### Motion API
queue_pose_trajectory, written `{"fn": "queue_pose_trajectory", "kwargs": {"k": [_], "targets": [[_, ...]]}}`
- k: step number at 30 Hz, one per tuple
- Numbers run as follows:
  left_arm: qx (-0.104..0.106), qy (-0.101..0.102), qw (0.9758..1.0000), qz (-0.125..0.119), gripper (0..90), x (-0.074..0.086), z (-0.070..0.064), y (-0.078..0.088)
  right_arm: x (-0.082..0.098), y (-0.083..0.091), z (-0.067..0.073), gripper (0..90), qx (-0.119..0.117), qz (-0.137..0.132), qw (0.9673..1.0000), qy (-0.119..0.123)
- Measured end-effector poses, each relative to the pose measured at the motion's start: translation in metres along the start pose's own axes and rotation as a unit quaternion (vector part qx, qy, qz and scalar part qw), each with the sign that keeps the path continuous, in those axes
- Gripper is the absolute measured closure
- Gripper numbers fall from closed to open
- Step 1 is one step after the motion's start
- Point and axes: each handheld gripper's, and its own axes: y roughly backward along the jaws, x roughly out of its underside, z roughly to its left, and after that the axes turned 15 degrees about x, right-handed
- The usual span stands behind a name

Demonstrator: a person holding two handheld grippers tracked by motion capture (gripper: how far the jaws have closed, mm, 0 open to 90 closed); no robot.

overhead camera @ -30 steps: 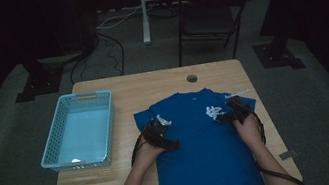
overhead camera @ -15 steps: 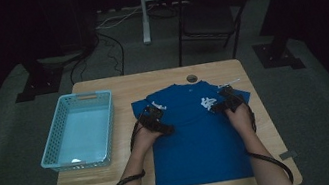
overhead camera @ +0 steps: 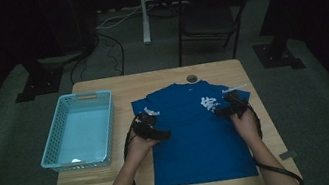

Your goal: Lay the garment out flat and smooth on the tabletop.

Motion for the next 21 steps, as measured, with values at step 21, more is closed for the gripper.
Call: {"fn": "queue_pose_trajectory", "kwargs": {"k": [21], "targets": [[0.01,-0.079,0.996,0.041,0.0,0.113,-0.083,0.052,0.166,0.113,0.002,10.8,-0.031,-0.059,0.997,0.039]]}}
